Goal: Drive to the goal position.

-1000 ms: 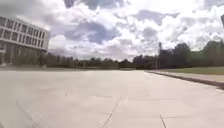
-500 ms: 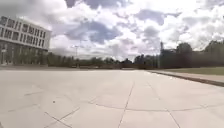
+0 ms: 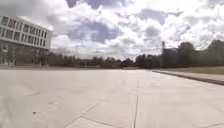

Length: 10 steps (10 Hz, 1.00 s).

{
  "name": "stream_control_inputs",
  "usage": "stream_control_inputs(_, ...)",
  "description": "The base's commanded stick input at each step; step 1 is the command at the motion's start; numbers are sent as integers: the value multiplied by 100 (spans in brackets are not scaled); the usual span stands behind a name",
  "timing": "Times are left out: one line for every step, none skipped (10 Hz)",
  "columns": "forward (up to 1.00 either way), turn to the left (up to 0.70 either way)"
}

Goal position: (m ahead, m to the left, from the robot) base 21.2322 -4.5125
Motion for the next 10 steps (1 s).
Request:
stream_control_inputs(100, -10)
stream_control_inputs(100, -12)
stream_control_inputs(100, -13)
stream_control_inputs(100, -13)
stream_control_inputs(100, -13)
stream_control_inputs(100, -13)
stream_control_inputs(100, -13)
stream_control_inputs(100, -13)
stream_control_inputs(100, -13)
stream_control_inputs(100, -13)
